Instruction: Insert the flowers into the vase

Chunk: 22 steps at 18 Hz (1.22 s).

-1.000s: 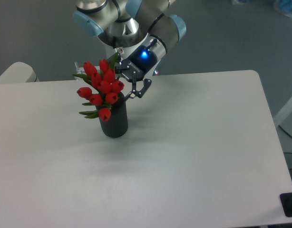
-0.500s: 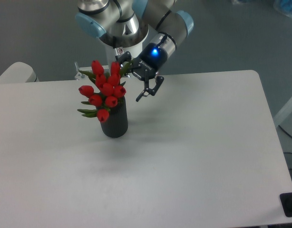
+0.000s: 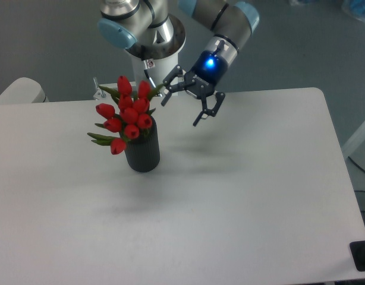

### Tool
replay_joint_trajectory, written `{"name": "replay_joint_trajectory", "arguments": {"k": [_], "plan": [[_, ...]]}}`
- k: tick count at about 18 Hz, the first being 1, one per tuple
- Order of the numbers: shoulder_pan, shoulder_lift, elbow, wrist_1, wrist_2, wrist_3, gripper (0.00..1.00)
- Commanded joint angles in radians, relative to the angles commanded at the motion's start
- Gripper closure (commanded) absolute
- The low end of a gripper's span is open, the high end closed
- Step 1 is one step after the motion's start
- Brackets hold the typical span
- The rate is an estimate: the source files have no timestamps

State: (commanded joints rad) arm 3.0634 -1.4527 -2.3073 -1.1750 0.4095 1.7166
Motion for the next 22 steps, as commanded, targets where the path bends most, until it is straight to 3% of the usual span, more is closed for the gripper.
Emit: {"name": "replay_joint_trajectory", "arguments": {"k": [6,12,15,22], "plan": [[-0.023,-0.145,0.192,-0.002,0.13,-0.018,0.0],[-0.1,-0.302,0.38,0.003,0.271,-0.017,0.0],[-0.138,-0.365,0.492,0.003,0.417,-0.018,0.0],[-0.337,-0.512,0.747,-0.002,0.837,-0.064,0.0]]}}
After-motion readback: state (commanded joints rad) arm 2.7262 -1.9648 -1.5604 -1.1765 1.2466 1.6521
